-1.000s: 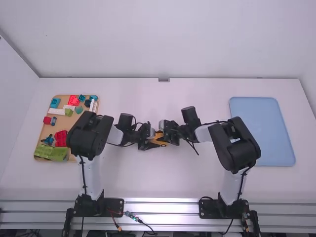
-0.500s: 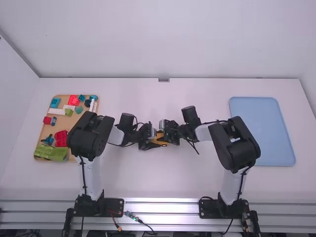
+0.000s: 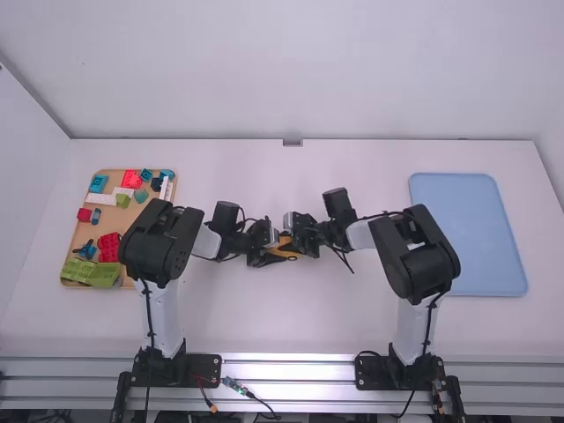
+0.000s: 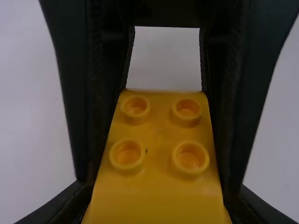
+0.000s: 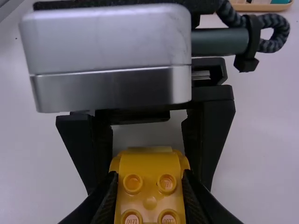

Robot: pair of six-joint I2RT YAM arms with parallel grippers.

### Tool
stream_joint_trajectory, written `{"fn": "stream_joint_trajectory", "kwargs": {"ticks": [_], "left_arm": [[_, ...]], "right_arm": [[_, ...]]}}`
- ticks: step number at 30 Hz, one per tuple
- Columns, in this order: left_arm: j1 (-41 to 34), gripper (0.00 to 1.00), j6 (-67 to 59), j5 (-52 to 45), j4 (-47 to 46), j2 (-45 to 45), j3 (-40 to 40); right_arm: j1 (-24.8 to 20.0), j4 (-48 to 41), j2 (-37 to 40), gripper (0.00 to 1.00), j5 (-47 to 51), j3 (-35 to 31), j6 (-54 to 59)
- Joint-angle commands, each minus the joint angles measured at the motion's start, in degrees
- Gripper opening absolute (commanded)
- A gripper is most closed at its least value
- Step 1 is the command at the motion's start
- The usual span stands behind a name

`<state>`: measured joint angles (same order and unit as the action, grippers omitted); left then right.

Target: Assemble lego blocks to make yellow taxi

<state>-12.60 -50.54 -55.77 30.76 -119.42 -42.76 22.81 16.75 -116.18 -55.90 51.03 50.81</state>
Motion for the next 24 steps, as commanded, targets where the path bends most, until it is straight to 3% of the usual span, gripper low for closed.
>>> {"fn": "stream_joint_trajectory", "kwargs": {"ticks": [1,6,12,20,24], "left_arm": [[-1.7,0.46,-0.3,4.4,-1.2,-1.8,0.8],[-1.6,0.46,-0.3,4.4,-1.2,-1.8,0.8],[-1.3,0.46,-0.2,5.0,-1.1,-1.8,0.8],[-1.3,0.45,0.2,5.7,-0.6,-1.8,0.8],[-1.3,0.45,0.2,5.7,-0.6,-1.8,0.8]], "right_arm": [[4.0,-0.7,-3.3,0.00,9.7,0.0,-1.7],[4.0,-1.7,-3.3,0.00,11.3,0.3,-1.7],[4.0,-9.8,-3.3,0.00,13.6,2.6,1.9],[3.8,-7.8,-4.2,0.00,11.0,2.5,2.2],[2.6,-7.6,-4.2,0.25,9.7,2.7,2.2]]}}
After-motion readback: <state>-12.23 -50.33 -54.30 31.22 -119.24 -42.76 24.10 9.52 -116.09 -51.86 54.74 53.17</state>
